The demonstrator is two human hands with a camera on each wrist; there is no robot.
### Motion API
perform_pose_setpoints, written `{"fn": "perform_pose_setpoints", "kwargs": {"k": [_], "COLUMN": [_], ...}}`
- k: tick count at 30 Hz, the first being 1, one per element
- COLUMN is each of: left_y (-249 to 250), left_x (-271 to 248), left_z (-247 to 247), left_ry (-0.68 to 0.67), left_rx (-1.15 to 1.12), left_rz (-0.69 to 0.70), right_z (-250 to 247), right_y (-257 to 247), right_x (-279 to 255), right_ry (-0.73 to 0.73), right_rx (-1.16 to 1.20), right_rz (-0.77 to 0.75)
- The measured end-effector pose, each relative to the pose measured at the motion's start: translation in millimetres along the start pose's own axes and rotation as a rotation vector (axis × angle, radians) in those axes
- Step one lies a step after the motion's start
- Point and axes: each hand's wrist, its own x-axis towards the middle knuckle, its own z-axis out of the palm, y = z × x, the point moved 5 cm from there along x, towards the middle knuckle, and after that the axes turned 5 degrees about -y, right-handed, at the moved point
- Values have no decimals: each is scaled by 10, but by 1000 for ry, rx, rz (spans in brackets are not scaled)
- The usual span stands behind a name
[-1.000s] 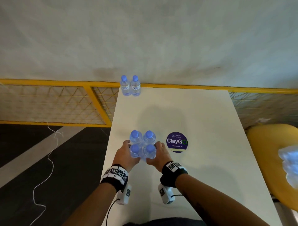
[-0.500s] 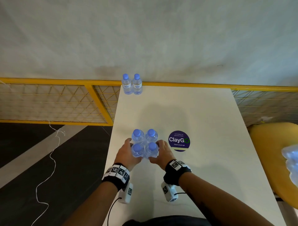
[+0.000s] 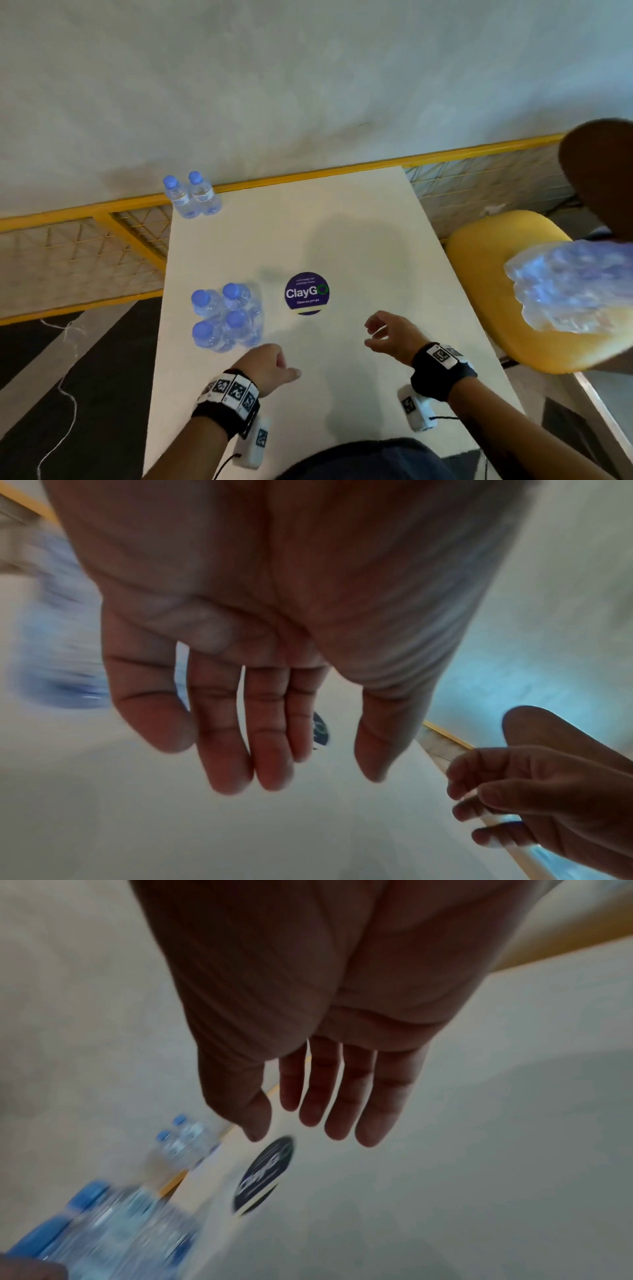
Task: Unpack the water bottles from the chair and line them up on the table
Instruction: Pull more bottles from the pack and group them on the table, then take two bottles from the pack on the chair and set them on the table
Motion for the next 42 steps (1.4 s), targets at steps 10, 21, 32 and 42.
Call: {"fn": "perform_pose_setpoints", "kwargs": {"k": [10,21,32,42], "left_y": [3407,5619,6316,6231], "left_x": [516,1109,1581,1413], "left_z": [744,2351,2012,1936], "left_ry": [-122,-272,66,29], "left_rx": [158,223,21,189], "left_rz": [411,502,519,595], "right_z": [-1965,-3318,-3468,-3335], "right_y": [2430,3597,3663,3586], "right_x": [-1225,-1343,-973,-1260], "right_ry": [420,579,470,602], "right_rx": [159,176,62,84], "right_rz": [363,492,363,380]}}
